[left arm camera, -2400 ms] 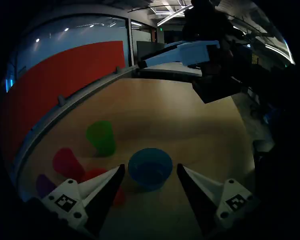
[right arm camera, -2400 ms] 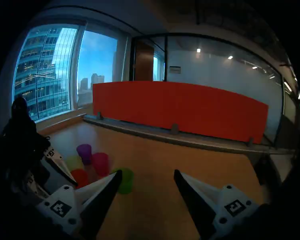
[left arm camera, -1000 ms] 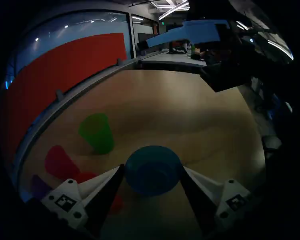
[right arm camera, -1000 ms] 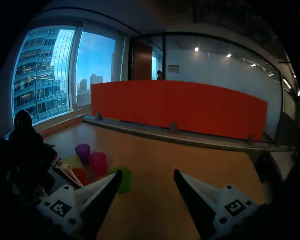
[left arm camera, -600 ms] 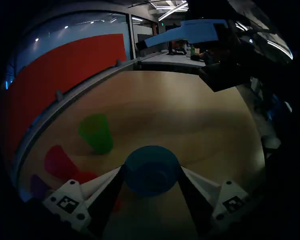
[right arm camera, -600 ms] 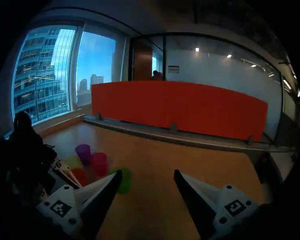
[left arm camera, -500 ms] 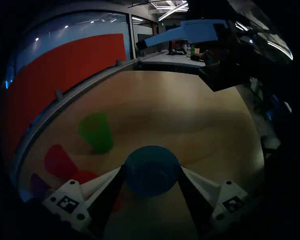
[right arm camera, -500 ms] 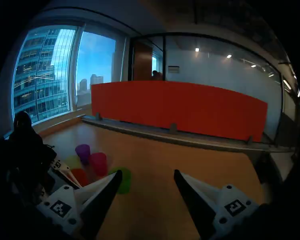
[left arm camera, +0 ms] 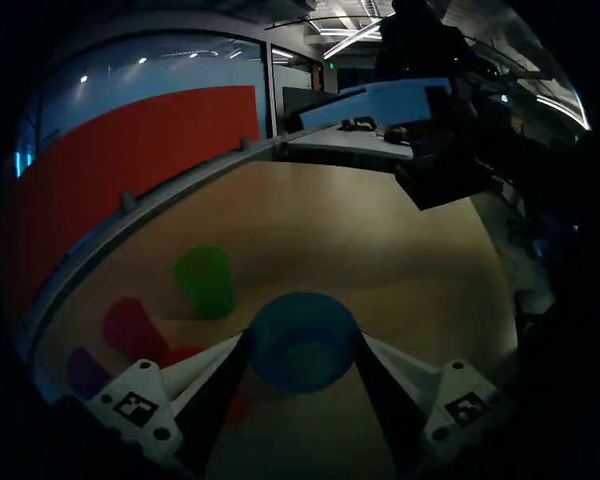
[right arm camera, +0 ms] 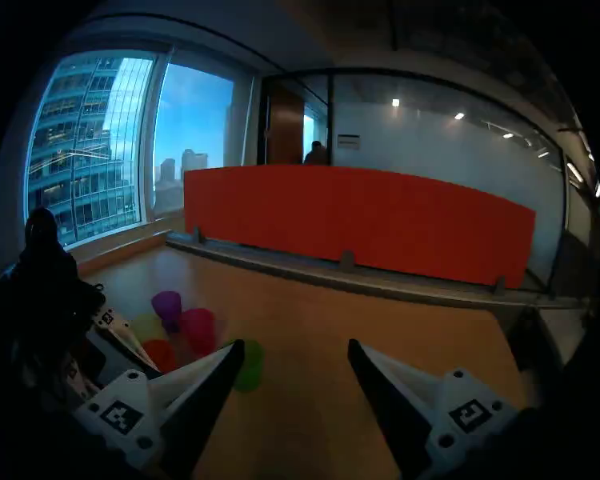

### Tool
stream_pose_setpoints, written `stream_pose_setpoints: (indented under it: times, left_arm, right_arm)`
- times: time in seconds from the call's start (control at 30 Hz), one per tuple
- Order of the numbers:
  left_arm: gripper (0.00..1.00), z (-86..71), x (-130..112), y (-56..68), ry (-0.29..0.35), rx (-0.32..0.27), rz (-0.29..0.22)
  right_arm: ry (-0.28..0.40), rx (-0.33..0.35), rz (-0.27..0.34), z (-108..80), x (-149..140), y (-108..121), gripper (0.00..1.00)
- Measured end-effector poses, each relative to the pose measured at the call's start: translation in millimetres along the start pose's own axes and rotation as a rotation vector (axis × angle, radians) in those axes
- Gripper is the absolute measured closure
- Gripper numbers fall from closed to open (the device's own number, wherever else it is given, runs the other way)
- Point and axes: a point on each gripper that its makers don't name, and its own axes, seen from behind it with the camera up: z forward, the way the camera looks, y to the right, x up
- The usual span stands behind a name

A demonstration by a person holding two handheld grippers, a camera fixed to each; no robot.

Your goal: Pour water

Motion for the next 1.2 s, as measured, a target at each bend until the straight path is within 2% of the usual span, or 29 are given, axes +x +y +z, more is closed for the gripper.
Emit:
stream_pose_setpoints:
  times: [0.27, 0.6, 0.9, 1.2]
  left_arm:
    - [0.11, -20.4, 18.6, -11.6, 0.067, 0.025, -0.025]
    - [0.11, -52.3, 46.9, -34.2, 0.132, 0.091, 0.014]
    - [0.11, -88.6, 77.1, -58.2, 0.203, 0.149, 0.006]
    - [0.11, -113.7, 88.9, -73.9, 0.23, 0.194, 0.01]
  right_arm:
    - [0.002, 0.004, -0.007, 0.5, 1.9, -2.2, 0.0]
    - [0.0, 0.005, -0.013, 0.9, 2.2, -3.1, 0.0]
    - [-0.003, 0.01, -0.016, 4.0, 1.1, -6.2, 0.0]
    - [-0.008, 0.018, -0.02, 8.0, 1.4, -12.1, 0.0]
